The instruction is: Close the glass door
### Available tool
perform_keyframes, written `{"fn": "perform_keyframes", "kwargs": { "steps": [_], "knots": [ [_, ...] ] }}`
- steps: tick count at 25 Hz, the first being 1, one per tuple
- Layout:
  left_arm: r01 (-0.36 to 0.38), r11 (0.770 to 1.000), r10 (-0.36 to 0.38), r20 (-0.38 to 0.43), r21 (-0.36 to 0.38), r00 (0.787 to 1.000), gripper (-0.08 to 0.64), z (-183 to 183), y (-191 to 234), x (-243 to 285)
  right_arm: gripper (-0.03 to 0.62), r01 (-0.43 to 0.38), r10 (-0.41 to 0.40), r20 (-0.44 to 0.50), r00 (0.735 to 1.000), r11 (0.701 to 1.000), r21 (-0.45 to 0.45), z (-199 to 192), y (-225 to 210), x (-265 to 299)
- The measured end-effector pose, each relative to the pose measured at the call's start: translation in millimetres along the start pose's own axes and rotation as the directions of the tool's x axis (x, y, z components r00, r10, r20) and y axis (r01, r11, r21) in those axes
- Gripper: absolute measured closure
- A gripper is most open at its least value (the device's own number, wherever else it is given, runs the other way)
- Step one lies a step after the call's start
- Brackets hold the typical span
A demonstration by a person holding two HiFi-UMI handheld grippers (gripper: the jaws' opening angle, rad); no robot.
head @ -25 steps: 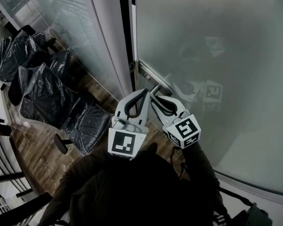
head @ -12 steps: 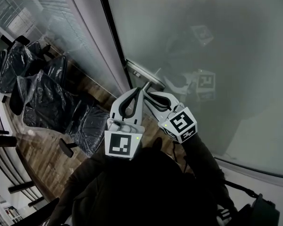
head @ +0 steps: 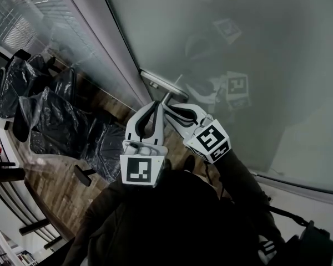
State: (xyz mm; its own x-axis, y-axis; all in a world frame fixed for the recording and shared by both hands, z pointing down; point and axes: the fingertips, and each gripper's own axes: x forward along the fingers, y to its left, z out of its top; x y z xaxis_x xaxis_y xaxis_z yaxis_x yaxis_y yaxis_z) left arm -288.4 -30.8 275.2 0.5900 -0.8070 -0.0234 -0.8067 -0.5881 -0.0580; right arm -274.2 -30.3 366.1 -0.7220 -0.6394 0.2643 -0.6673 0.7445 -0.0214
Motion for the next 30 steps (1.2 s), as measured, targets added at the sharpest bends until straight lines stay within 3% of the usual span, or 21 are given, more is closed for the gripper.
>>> {"fn": "perform_keyframes", "kwargs": {
  "steps": [7,12,18,21,26,30],
  "knots": [
    [0.003,1.000,-0.003,0.001,0.002,1.000,0.563,-0.1,-2.5,-0.2,0.525,-0.001,0.001,0.005,1.000,1.000,0.002,-1.4,-1.1,-0.8],
    [-0.012,1.000,0.011,0.033,0.009,0.999,0.563,8.4,2.4,-1.9,0.522,0.003,-0.004,-0.012,1.000,0.997,-0.078,7.4,3.3,-7.0],
    [-0.035,0.999,0.036,0.059,-0.009,0.998,0.563,16.3,13.6,-6.2,0.526,0.029,-0.011,0.180,0.984,0.995,-0.098,72.9,8.1,-33.3],
    [-0.046,0.999,0.047,0.070,-0.010,0.996,0.563,22.1,16.5,-9.4,0.591,0.042,-0.023,0.206,0.978,0.995,-0.087,91.7,9.2,-43.0],
    [-0.022,1.000,0.022,0.059,-0.004,0.998,0.563,21.6,7.4,-7.5,0.591,0.122,-0.114,0.252,0.961,0.992,-0.016,102.0,1.8,-53.1],
    [-0.016,1.000,0.016,0.019,-0.007,1.000,0.563,10.5,4.5,-7.3,0.591,0.141,-0.144,0.289,0.946,0.990,0.031,101.6,-4.0,-57.8]
  ]
}}
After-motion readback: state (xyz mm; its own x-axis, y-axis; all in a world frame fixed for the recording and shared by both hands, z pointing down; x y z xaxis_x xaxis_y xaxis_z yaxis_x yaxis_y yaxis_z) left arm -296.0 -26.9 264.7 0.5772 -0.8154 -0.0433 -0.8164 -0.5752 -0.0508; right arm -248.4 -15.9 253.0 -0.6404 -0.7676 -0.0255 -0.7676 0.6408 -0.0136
